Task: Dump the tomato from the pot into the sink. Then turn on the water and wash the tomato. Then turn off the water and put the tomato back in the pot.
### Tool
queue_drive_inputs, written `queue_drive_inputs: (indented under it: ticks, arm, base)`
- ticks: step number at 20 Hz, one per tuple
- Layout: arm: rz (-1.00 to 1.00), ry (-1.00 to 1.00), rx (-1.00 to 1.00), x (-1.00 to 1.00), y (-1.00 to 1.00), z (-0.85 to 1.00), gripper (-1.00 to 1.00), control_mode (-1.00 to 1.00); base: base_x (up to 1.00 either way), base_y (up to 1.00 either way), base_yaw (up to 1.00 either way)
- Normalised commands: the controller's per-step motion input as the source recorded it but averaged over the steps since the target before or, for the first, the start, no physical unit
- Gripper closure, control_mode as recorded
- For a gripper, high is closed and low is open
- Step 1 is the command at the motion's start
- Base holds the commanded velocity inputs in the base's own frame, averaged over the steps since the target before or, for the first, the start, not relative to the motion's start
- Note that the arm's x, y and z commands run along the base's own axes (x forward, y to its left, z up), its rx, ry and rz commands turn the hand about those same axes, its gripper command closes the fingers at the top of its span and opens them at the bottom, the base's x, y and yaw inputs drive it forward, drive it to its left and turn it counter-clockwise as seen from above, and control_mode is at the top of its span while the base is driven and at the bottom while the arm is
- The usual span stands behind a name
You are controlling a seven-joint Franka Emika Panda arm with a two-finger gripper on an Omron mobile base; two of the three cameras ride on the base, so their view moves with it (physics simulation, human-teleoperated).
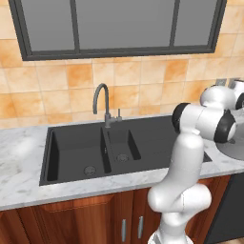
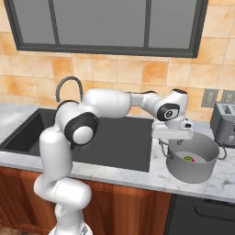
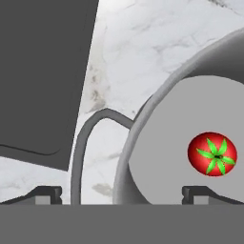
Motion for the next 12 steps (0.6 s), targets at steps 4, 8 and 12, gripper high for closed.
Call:
queue_drive_inputs:
  ticks: [4,8,12]
  arm:
    - [0.07,0.04,0.0,0.0,0.0,-0.27,-1.0,-1.0]
    - [0.05,0.05,0.0,0.0,0.0,-0.25,-1.0,-1.0]
    - [0.04,0.06,0.0,0.0,0.0,-0.26,-1.0,-1.0]
  base:
    - [0.0,0.0,0.0]
    - [0.0,0.0,0.0]
    - [0.0,0.0,0.0]
